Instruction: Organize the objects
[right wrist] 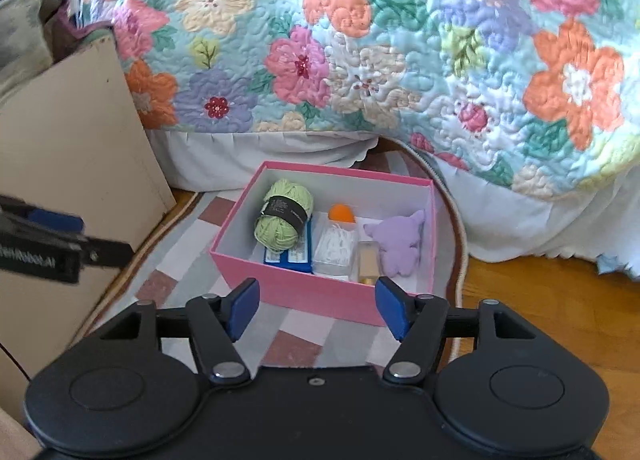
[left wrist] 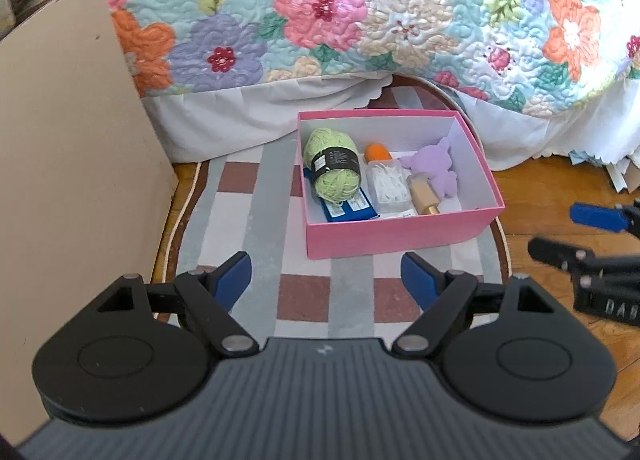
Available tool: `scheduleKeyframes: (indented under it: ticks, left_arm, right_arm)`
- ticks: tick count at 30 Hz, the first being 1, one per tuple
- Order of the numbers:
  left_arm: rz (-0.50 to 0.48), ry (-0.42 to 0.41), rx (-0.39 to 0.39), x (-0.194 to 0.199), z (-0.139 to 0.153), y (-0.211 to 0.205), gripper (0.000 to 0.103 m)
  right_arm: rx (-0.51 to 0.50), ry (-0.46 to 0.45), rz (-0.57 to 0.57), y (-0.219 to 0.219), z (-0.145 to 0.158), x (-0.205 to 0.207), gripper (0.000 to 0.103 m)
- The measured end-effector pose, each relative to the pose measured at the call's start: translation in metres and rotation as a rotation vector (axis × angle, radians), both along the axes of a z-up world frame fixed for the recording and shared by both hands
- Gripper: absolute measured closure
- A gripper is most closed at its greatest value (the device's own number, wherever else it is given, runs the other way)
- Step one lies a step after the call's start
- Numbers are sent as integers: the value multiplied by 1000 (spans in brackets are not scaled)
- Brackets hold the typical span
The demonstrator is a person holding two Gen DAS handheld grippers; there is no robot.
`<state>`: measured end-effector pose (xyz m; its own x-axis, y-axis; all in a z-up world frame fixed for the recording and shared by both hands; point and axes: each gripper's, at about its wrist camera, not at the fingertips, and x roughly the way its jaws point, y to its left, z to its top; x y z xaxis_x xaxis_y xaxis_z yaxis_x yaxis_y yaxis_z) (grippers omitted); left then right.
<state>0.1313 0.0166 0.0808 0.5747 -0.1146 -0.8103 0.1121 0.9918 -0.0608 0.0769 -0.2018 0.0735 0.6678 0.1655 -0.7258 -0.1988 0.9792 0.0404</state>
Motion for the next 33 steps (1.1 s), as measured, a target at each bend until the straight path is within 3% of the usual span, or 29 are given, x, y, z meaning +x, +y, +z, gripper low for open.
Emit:
scheduleKeyframes:
  ticks: [6,9,18,27,33]
  left_arm:
    - [18,-15,-20,-15,5,6,18]
    - [23,-10,-37,-20,4,8,12]
    - [-1,5,-7,-31,0,1,3]
    - [28,71,20,-28,-9,-3,2]
    - [50,67,0,-30,-9,-3,2]
  right_arm:
    - [-16,13,30,12,0,-15,22]
    - [-8,38,26,15,-3,-17,10]
    - [-42,108,-18,20,-8,-16,10]
    - [-39,158,-90,6,-12,-13,10]
    - [-34,160,-128,-2,-9,-16,10]
